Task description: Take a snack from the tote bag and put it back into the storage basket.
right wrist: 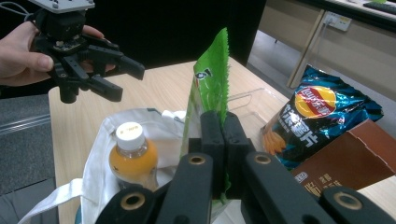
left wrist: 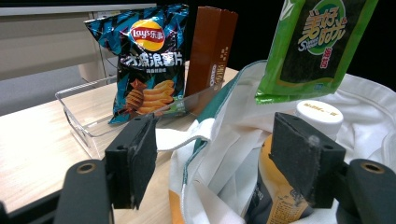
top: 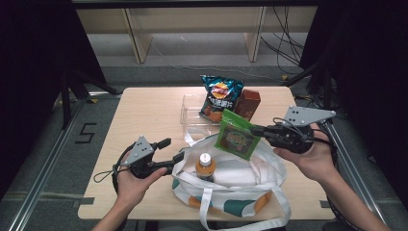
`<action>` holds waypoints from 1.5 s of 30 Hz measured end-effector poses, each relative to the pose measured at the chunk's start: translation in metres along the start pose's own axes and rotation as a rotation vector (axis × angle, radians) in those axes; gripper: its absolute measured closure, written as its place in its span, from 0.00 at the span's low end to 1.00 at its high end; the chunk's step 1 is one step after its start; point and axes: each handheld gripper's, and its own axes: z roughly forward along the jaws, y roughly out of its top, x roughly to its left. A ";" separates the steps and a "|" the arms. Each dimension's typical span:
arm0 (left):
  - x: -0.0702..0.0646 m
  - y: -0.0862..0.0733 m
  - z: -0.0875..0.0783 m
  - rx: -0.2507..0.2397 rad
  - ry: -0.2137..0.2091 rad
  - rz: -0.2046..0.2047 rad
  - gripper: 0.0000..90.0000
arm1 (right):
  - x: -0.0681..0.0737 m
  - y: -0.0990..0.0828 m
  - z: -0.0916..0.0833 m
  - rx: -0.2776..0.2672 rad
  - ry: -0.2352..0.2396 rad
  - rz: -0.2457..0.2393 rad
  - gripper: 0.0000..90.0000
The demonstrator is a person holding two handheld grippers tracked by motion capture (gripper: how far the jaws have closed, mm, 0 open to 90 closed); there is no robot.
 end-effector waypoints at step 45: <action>0.001 0.001 0.000 -0.004 0.001 -0.001 0.35 | -0.017 0.023 0.000 -0.025 -0.046 -0.021 1.00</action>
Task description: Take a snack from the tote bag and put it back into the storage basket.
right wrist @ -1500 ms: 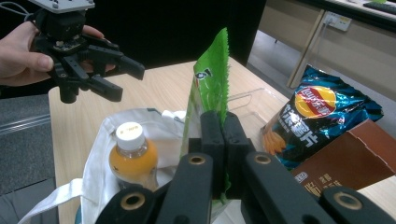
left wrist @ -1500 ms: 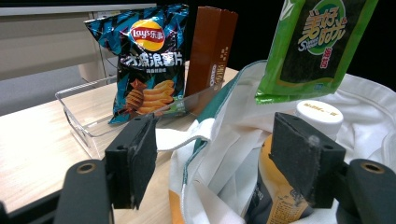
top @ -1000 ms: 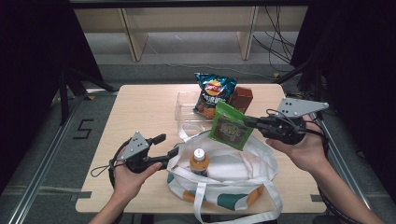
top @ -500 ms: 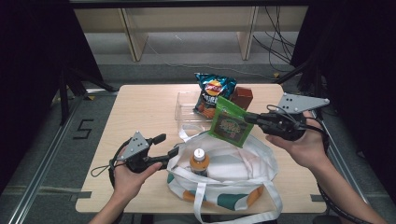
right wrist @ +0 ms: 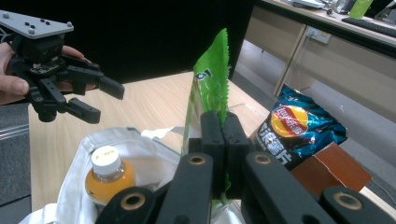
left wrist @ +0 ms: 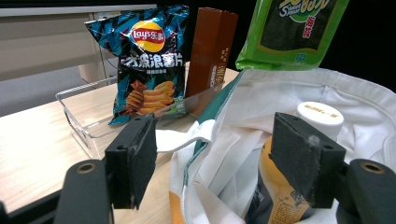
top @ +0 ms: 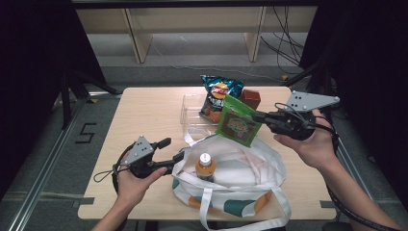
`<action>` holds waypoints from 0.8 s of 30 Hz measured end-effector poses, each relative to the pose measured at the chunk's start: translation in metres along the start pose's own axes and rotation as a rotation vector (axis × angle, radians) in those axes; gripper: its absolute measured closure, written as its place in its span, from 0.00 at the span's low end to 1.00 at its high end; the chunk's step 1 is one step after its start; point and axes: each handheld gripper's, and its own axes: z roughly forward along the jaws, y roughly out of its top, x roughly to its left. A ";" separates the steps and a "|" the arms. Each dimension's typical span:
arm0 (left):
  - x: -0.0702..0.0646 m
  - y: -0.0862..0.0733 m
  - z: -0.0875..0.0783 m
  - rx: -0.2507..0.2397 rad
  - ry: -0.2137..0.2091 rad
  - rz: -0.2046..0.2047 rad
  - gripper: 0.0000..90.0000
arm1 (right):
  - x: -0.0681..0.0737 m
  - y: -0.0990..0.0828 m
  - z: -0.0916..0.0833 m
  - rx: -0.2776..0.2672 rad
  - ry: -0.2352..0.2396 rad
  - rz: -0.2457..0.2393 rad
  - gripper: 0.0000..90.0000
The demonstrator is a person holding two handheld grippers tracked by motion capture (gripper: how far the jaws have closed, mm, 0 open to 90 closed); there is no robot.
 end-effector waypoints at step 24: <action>0.000 0.000 -0.001 -0.005 -0.001 -0.003 0.35 | -0.010 0.008 0.008 -0.008 -0.014 0.000 1.00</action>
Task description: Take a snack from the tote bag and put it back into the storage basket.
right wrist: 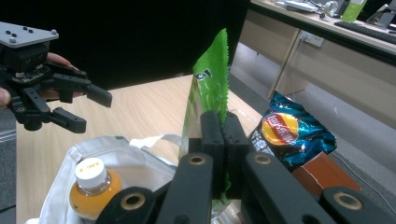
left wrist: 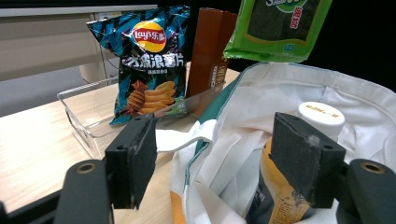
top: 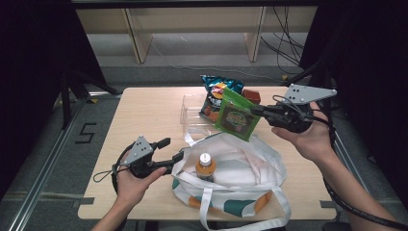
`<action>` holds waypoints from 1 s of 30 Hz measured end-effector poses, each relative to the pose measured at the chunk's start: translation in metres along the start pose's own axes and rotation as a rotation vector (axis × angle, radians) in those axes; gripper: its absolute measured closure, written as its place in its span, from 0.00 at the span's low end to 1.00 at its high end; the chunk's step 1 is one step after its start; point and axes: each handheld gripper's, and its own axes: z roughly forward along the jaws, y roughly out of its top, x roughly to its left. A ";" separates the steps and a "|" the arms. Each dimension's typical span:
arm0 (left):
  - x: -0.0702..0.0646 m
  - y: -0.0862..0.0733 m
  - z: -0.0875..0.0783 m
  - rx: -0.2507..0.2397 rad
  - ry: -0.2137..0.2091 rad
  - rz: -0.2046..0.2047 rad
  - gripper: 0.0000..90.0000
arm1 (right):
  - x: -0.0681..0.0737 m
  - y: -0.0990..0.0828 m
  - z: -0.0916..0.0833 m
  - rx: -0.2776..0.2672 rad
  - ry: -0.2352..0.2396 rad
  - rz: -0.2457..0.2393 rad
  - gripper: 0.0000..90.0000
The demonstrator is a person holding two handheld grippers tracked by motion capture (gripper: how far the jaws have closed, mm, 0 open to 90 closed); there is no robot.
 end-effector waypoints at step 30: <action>0.000 0.000 -0.001 0.005 0.003 0.002 0.35 | -0.012 0.001 0.019 -0.007 -0.035 0.016 1.00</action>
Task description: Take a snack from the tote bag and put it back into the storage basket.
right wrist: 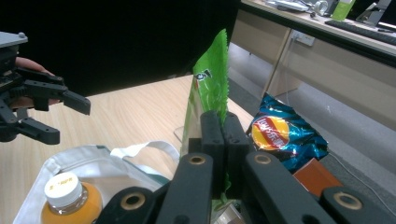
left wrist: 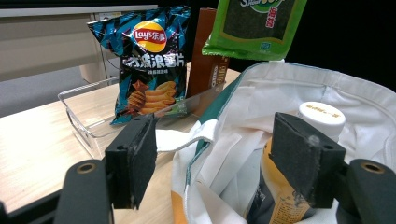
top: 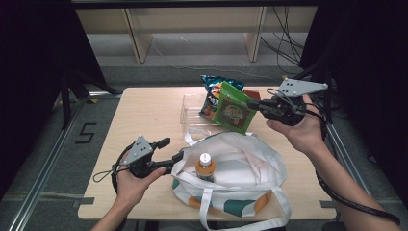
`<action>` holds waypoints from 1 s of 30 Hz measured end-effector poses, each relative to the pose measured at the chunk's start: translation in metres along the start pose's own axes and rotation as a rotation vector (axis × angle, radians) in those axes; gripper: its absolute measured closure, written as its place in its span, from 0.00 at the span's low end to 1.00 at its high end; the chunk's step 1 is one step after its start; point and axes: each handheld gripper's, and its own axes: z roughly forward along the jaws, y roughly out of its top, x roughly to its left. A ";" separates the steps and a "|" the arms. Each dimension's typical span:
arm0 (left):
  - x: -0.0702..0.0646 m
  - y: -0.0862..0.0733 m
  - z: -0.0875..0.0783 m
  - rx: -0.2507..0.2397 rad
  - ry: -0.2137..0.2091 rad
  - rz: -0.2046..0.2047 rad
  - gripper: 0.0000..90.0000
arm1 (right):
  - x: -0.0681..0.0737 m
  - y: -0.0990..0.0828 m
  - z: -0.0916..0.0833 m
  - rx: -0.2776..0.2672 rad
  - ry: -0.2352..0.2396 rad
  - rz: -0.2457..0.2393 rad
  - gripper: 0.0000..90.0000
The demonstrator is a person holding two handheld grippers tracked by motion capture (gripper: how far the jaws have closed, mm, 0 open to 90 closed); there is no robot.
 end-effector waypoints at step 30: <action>0.001 0.000 0.000 -0.002 0.000 0.002 0.35 | -0.010 0.003 0.012 -0.003 -0.013 0.012 1.00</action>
